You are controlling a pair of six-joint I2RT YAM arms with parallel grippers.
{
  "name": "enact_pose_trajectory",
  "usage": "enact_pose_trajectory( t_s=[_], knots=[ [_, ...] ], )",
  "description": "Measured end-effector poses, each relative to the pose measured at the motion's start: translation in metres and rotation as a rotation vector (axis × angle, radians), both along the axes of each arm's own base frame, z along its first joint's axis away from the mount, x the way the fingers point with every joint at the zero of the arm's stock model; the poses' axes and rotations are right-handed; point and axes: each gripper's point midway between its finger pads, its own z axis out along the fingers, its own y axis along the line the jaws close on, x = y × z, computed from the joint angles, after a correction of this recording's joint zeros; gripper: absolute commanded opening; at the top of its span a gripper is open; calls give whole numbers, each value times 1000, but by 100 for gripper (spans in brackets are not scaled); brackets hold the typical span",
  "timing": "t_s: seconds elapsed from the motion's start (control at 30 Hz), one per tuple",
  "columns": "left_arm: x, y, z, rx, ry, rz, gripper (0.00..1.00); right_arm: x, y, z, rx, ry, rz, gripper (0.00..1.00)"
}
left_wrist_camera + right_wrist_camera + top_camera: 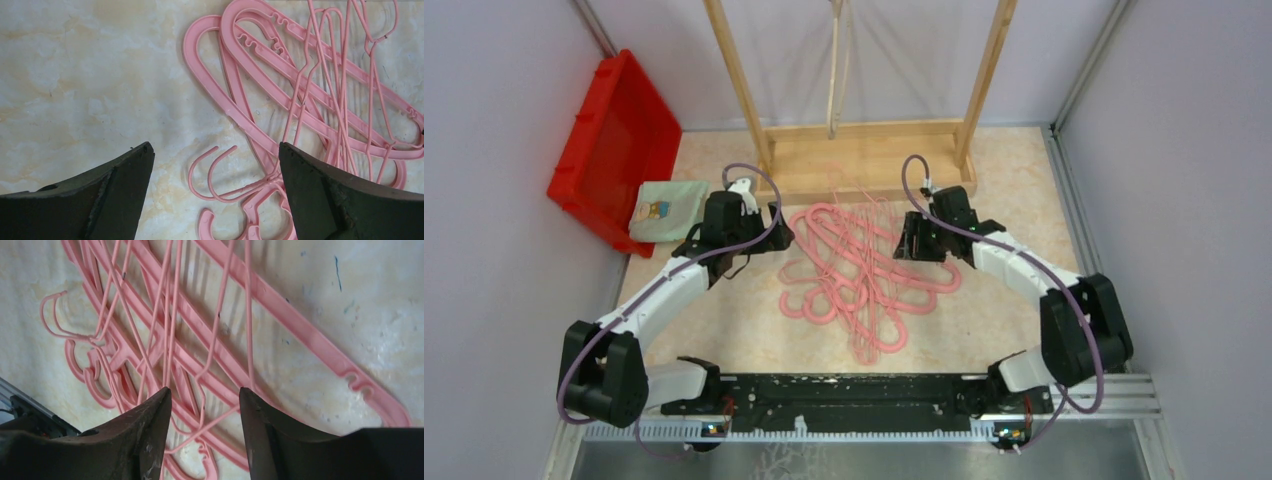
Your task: Organize the hangers
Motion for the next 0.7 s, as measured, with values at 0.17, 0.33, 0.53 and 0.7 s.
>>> enact_pose_trajectory(
  t_s=[0.17,0.33,0.53,0.7],
  knots=[
    [1,-1,1,-5,-5,1,100,27,19,-9,32,4,26,48],
    [3,-2,-2,-7,-1,3,100,40,32,-24,45,23,42,45],
    [4,-2,-2,-10,-1,7,100,45,40,-52,38,79,58,43],
    [4,-2,-3,-10,-2,8,100,44,42,-59,29,88,63,40]
  ],
)
